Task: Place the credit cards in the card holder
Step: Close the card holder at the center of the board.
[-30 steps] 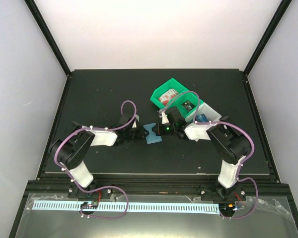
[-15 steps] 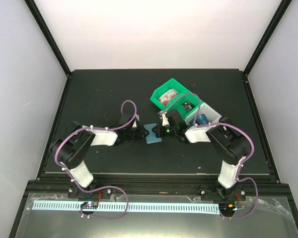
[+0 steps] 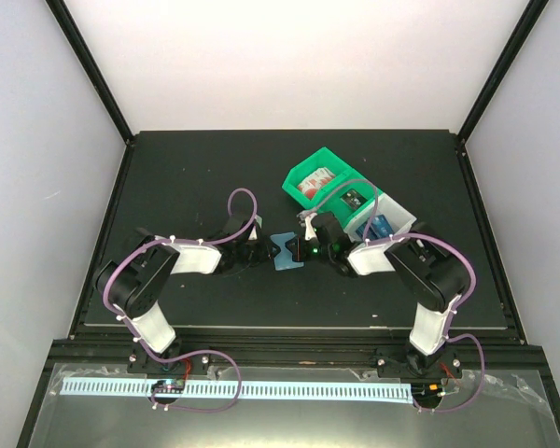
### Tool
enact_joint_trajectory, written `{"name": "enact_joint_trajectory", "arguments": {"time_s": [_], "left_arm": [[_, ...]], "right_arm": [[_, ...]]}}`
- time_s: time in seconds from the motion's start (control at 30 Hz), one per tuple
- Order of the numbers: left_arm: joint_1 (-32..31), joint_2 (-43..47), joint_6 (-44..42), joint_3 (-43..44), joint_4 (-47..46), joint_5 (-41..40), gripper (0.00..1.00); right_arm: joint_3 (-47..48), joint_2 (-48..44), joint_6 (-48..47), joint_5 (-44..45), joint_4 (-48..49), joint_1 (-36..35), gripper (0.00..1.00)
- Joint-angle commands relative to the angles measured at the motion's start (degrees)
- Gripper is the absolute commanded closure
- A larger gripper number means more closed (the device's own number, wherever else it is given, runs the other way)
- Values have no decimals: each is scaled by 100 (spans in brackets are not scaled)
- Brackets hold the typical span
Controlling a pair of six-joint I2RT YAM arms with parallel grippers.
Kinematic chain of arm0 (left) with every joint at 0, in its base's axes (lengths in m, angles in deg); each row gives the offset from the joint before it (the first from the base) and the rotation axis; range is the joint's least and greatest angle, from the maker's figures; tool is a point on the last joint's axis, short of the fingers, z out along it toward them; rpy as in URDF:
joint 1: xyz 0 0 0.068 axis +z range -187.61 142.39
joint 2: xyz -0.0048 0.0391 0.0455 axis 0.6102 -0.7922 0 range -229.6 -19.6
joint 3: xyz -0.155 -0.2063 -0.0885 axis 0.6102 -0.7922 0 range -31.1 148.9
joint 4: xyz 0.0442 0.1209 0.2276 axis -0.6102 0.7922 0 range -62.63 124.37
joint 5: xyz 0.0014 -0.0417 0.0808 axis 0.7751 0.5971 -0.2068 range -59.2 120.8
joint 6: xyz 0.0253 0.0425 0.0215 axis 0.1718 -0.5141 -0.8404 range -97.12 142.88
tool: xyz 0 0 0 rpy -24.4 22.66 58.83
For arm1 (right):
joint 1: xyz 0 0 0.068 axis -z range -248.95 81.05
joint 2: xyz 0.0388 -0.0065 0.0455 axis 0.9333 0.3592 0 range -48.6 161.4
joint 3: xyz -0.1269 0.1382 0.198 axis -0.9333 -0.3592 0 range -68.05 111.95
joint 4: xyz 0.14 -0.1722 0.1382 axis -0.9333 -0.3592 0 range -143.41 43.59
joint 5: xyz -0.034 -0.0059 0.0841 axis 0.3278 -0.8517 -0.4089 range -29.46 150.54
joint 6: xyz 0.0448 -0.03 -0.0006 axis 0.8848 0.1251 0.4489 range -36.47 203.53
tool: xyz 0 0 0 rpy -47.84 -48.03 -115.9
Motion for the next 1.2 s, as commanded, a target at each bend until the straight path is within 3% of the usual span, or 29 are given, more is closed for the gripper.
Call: {"name": "enact_joint_trajectory", "arguments": {"time_s": [0.0, 0.57, 0.73, 0.93, 1.07, 1.17], "left_arm": [[-34, -665, -130, -350, 1521, -478, 74], [-36, -689, -112, -376, 1479, -450, 75], [-31, -609, -140, -399, 1442, -449, 74], [-33, -59, -375, -303, 1730, -743, 65], [-15, 547, -540, -210, 2100, -1055, 59], [-18, 1141, -620, -225, 2384, -1379, 55]], "right_arm": [[-383, 380, -26, 173, -880, -260, 99], [-554, 478, -104, 662, -920, -535, 99], [-175, 116, -109, 610, -1088, -515, 99], [868, -685, -201, 1034, -1969, -305, 81], [1164, -1377, -296, 1508, -2520, -266, 66], [1231, -2001, -279, 2074, -3167, -241, 62]]}}
